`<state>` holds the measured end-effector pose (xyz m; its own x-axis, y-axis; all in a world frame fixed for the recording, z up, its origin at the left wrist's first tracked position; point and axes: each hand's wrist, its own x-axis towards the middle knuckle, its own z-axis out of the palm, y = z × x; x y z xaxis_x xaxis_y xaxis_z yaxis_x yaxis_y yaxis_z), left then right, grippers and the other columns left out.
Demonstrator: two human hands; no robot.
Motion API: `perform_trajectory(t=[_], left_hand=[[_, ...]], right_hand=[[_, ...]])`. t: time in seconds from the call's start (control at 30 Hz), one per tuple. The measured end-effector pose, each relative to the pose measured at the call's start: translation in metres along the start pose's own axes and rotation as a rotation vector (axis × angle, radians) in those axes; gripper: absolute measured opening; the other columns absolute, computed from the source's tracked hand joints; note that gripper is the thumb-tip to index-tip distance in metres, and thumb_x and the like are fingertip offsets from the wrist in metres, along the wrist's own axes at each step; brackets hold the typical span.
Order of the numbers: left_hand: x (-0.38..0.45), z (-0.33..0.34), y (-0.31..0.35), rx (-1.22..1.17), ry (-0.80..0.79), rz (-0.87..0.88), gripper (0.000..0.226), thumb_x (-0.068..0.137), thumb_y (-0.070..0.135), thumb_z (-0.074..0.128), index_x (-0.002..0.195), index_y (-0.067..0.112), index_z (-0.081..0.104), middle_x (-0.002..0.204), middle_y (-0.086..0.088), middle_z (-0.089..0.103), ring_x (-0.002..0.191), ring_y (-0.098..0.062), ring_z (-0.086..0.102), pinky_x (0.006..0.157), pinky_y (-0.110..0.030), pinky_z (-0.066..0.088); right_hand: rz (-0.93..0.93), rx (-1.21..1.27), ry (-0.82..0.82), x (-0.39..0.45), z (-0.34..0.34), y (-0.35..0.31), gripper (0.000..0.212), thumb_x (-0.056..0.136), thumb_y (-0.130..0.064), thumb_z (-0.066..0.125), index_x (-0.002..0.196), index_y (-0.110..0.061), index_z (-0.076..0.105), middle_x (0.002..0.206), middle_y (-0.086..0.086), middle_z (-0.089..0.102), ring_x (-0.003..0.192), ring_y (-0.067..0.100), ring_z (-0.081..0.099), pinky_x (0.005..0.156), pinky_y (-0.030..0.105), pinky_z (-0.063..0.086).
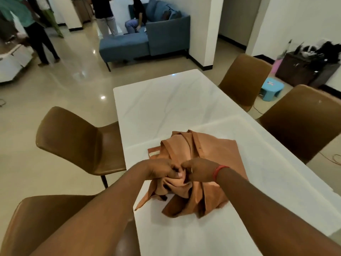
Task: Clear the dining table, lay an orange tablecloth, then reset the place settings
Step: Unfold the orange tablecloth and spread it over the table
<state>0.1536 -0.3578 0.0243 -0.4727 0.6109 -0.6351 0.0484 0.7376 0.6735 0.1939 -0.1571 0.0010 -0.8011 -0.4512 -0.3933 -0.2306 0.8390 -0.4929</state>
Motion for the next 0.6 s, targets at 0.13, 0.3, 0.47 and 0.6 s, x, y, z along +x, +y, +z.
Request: perform_trajectory(t=[0.13, 0.3, 0.47, 0.6], left_hand=[[-0.002, -0.019, -0.013, -0.153, 0.093, -0.082, 0.041, 0.09, 0.044, 0.07, 0.12, 0.016, 0.066, 0.12, -0.007, 0.066, 0.105, -0.021, 0.063, 0.099, -0.035, 0.051], [0.002, -0.008, -0.021, -0.109, -0.02, -0.197, 0.047, 0.079, 0.048, 0.077, 0.12, 0.041, 0.057, 0.123, 0.009, 0.063, 0.109, -0.017, 0.061, 0.095, -0.031, 0.054], [0.011, 0.001, -0.038, 0.218, 0.245, -0.302, 0.023, 0.093, 0.033, 0.059, 0.114, 0.023, 0.062, 0.12, -0.003, 0.064, 0.101, -0.018, 0.056, 0.083, -0.026, 0.041], [0.01, -0.005, -0.051, 0.009, 0.594, -0.285, 0.018, 0.1, 0.028, 0.048, 0.099, 0.027, 0.066, 0.11, 0.001, 0.066, 0.098, -0.016, 0.057, 0.078, -0.024, 0.038]], right_hand=[[0.012, -0.195, -0.104, 0.026, -0.019, 0.037, 0.031, 0.094, -0.017, 0.05, 0.119, -0.029, 0.065, 0.106, -0.005, 0.056, 0.092, 0.015, 0.05, 0.077, 0.026, 0.042], [0.034, -0.471, -0.066, 0.06, -0.003, 0.048, 0.049, 0.09, -0.044, 0.055, 0.138, -0.037, 0.043, 0.144, 0.005, 0.034, 0.122, 0.033, 0.044, 0.097, 0.05, 0.046], [0.169, -0.516, -0.095, 0.076, 0.023, 0.063, 0.062, 0.091, -0.038, 0.058, 0.146, -0.037, 0.029, 0.15, 0.007, 0.033, 0.13, 0.037, 0.041, 0.1, 0.058, 0.043], [0.111, -0.378, 0.009, 0.083, 0.006, 0.075, 0.039, 0.1, -0.032, 0.041, 0.139, -0.03, 0.045, 0.136, 0.006, 0.055, 0.119, 0.026, 0.055, 0.1, 0.038, 0.047]])
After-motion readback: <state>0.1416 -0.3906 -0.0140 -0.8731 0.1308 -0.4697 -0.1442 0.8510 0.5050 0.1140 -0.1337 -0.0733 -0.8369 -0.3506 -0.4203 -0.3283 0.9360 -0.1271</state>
